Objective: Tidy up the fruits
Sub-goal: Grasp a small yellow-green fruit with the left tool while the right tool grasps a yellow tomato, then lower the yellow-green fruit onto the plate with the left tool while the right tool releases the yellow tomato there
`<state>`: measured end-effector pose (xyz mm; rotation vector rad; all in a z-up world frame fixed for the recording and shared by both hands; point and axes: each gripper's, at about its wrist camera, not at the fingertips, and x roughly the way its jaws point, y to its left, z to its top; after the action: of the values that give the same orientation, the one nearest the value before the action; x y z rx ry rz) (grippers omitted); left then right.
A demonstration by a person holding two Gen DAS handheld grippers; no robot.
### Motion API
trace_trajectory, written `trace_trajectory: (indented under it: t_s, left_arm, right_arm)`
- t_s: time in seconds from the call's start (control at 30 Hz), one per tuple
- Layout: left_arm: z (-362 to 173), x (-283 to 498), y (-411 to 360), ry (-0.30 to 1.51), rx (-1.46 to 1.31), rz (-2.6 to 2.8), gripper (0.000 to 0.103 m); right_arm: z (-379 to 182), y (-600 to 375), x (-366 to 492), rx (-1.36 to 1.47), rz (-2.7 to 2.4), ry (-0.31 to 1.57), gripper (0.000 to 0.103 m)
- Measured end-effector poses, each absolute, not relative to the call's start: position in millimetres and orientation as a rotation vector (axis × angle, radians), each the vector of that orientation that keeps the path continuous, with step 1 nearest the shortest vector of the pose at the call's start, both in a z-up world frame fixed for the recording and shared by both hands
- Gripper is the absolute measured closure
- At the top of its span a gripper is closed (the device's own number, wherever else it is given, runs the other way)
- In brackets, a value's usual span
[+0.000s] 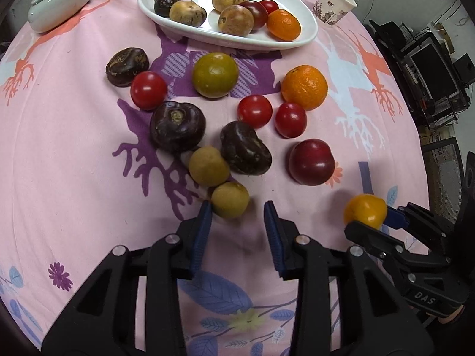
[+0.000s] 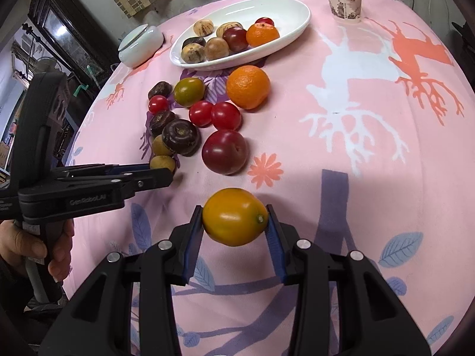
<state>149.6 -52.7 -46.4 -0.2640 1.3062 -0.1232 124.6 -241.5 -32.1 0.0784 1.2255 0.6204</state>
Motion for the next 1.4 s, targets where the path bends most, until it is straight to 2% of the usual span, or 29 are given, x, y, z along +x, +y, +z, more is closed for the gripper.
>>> trace_trajectory:
  t_s: [0.07, 0.4, 0.47, 0.6, 0.9, 1.13, 1.4]
  left_arm:
    - [-47, 151, -52, 1.298, -0.260, -0.113, 0.076]
    - [-52, 158, -55, 1.291, -0.246, -0.110, 0.073]
    - [-52, 158, -56, 1.284, -0.244, -0.109, 0.077]
    - [-50, 155, -57, 1.277, -0.233, -0.113, 0.077]
    - [4, 153, -25, 1.173, -0.320, -0.142, 0.077]
    - [45, 189, -6, 1.071, -0.307, -0.137, 0.077]
    - [41, 251, -3, 1.055, -0.285, -0.127, 0.077]
  right_arm:
    - [-32, -242, 125, 0.082, 0.622, 1.224, 0.062]
    - [-33, -231, 126, 0.070, 0.641, 1.232, 0.062]
    - [-33, -230, 126, 0.067, 0.642, 1.232, 0.062]
    - [-30, -230, 127, 0.067, 0.637, 1.230, 0.062]
    - [-2, -237, 149, 0.108, 0.628, 1.162, 0.062]
    - [32, -229, 197, 0.110, 0.626, 1.049, 0.062]
    - [34, -204, 263, 0.115, 0.604, 0.999, 0.062]
